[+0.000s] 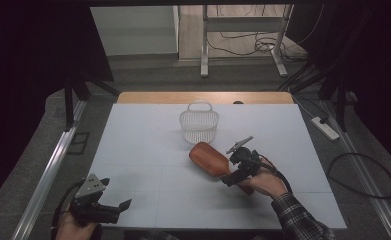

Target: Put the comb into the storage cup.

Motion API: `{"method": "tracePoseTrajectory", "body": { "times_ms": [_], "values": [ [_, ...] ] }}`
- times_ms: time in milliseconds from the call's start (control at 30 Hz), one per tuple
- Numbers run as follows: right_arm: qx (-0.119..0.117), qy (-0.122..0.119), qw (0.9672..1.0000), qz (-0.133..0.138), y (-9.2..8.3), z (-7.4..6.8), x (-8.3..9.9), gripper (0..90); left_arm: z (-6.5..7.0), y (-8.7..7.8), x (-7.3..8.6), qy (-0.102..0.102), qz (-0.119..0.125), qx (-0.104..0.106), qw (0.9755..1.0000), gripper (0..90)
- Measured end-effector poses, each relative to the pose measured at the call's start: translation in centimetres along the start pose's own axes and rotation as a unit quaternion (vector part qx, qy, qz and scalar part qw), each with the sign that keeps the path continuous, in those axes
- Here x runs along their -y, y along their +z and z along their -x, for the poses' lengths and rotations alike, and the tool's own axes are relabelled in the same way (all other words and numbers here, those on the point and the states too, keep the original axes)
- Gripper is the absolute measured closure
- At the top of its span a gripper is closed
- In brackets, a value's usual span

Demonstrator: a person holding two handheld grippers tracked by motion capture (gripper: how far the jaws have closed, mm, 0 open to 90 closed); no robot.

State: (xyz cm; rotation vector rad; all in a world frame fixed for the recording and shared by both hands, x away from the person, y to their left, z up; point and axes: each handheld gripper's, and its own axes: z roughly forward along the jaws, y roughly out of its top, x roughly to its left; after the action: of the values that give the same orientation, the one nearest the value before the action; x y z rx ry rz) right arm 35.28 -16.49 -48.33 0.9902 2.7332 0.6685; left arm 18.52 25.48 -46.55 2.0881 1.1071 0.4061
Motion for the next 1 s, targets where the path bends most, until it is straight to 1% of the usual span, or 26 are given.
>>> {"method": "tracePoseTrajectory", "body": {
  "times_ms": [67, 133, 200, 233, 333, 467, 600, 767, 900, 967, 1000],
  "values": [
    [0.000, 0.001, 1.0000, -0.001, 0.1, 0.0, 0.1, 0.0, 0.0, 0.0, 0.0, 0.000, 0.000, 0.000, 1.0000, 1.3],
    [-0.005, 0.004, 0.9999, -0.011, 0.7, 0.1, 0.2, 0.0, 0.0, 0.0, 0.0, 0.001, -0.001, 0.000, 1.0000, 1.3],
    [-0.006, 0.007, 0.9999, -0.013, 0.8, 0.2, 0.3, 0.0, 0.0, 0.0, 0.0, 0.001, 0.000, 0.000, 1.0000, 1.3],
    [-0.007, 0.011, 0.9997, -0.020, 1.1, 0.2, 0.4, 0.0, 0.0, 0.0, 0.0, 0.001, 0.000, 0.000, 1.0000, 1.3],
    [-0.011, 0.013, 0.9995, -0.026, 1.3, 0.3, 0.5, 0.0, 0.0, 0.0, 0.0, 0.001, 0.000, 0.000, 1.0000, 1.3],
    [-0.012, 0.009, 0.9993, -0.033, 1.5, 0.3, 0.5, 0.0, 0.0, 0.0, 0.0, 0.001, 0.000, 0.000, 1.0000, 1.3],
    [-0.013, 0.006, 0.9993, -0.034, 1.6, 0.1, 0.5, 0.0, 0.0, 0.0, 0.0, 0.001, 0.000, 0.000, 1.0000, 1.3],
    [-0.006, 0.002, 0.9991, -0.041, 1.8, 0.1, 0.5, 0.0, 0.0, 0.0, 0.0, 0.000, 0.000, 0.000, 1.0000, 1.3],
    [-0.001, 0.001, 0.9992, -0.040, 1.8, 0.1, 0.5, 4.2, 0.0, 0.0, 0.0, 0.000, 0.000, 0.000, 1.0000, 1.3],
    [0.001, -0.004, 0.9993, -0.038, 1.8, 0.0, 0.5, 8.3, 0.0, 0.0, 0.0, 0.000, 0.000, 0.000, 1.0000, 1.3],
    [0.001, -0.006, 0.9993, -0.036, 1.7, 0.0, 0.5, 12.7, 0.0, 0.0, 0.0, 0.000, 0.000, 0.000, 1.0000, 1.3]
  ]
}}
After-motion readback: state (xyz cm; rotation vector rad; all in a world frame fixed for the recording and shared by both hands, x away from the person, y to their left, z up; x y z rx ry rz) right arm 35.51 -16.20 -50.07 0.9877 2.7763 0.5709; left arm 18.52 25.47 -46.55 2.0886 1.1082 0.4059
